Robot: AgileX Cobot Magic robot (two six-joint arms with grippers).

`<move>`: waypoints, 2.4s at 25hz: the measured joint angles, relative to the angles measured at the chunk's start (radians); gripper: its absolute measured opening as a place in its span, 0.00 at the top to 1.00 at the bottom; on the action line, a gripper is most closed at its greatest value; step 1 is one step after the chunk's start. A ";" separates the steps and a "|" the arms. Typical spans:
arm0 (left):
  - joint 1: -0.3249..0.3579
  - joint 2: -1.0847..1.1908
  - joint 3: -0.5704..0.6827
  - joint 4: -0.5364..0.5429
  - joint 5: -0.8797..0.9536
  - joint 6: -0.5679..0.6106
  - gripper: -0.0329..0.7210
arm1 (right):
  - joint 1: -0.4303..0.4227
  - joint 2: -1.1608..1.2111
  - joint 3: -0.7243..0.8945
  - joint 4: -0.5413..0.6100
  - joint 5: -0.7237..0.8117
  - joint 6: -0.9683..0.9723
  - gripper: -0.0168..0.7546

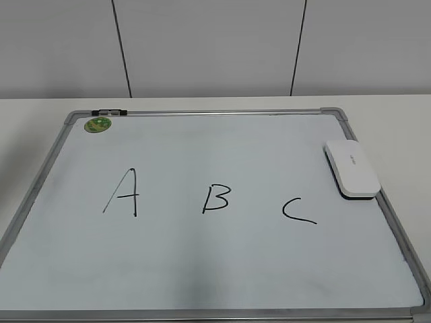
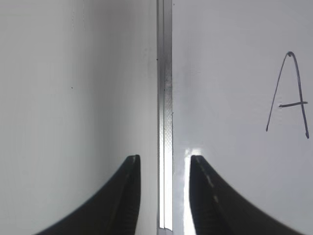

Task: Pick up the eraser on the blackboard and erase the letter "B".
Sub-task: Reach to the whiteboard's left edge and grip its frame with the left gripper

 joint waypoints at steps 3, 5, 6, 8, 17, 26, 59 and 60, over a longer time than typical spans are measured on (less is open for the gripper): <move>0.000 0.034 -0.012 -0.007 0.003 0.000 0.63 | 0.000 0.000 0.000 0.000 0.000 0.000 0.22; 0.000 0.056 -0.013 -0.007 -0.002 0.000 0.63 | 0.000 0.000 0.000 0.000 0.000 0.000 0.22; 0.000 0.070 -0.013 -0.007 -0.010 0.000 0.63 | 0.000 0.000 0.000 0.000 0.000 0.000 0.22; 0.000 0.099 -0.013 0.000 -0.027 0.000 0.63 | 0.000 0.000 0.000 0.000 0.000 0.000 0.22; 0.000 0.260 -0.015 0.010 -0.082 0.000 0.63 | 0.000 0.000 0.000 0.000 0.000 0.000 0.22; 0.000 0.399 -0.087 0.012 -0.111 0.000 0.63 | 0.000 0.000 0.000 0.000 -0.002 0.000 0.22; 0.000 0.596 -0.154 0.016 -0.141 0.000 0.74 | 0.000 0.000 0.000 0.000 -0.002 0.001 0.22; 0.000 0.596 -0.154 0.012 -0.141 0.000 0.79 | 0.000 0.000 0.000 0.000 -0.002 0.001 0.22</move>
